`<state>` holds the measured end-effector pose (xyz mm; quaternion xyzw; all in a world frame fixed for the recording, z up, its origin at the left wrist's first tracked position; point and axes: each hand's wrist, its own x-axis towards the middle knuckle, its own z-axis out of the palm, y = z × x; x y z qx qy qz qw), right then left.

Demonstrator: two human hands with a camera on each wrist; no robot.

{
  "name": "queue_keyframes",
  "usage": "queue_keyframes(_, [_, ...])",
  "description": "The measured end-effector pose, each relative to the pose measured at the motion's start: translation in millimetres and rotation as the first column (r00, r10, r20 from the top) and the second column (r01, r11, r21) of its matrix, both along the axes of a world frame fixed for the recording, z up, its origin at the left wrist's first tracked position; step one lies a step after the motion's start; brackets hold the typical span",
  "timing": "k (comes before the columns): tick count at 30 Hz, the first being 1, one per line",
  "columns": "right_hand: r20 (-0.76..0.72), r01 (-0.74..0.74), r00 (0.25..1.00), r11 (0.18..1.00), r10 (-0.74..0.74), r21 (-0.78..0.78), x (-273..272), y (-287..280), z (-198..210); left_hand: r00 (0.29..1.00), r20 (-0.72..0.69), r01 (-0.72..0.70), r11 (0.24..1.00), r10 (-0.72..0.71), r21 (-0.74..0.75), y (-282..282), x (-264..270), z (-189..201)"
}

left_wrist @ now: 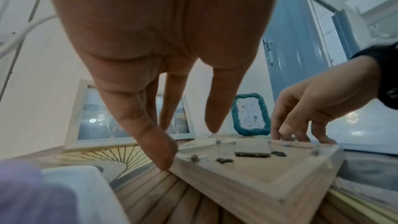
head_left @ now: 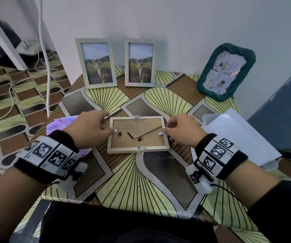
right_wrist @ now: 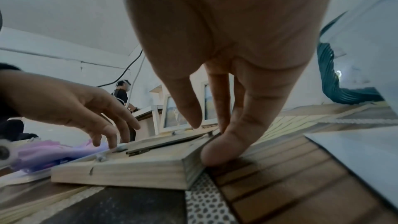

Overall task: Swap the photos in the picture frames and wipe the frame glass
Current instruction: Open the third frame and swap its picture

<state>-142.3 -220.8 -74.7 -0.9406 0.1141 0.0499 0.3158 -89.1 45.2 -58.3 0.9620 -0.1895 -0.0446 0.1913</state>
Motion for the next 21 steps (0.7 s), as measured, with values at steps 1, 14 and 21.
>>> queue_keyframes(1, [-0.037, 0.001, 0.999, 1.000, 0.000, 0.018, 1.5, 2.2, -0.3, 1.000, -0.015, -0.001, 0.998, 0.002, 0.068, -3.7, 6.0, 0.3])
queue_keyframes(14, [-0.116, 0.039, 0.992, 0.997, -0.046, -0.062, 18.0, 18.2, 0.1, 0.992, -0.127, 0.005, 0.988, 0.015, 0.157, -10.9, 27.1, -10.5])
queue_keyframes(21, [-0.160, 0.063, 0.985, 0.998, -0.061, 0.003, 16.3, 15.9, 0.7, 0.997, -0.062, 0.050, 0.971, -0.036, 0.233, -16.2, 26.9, -13.6])
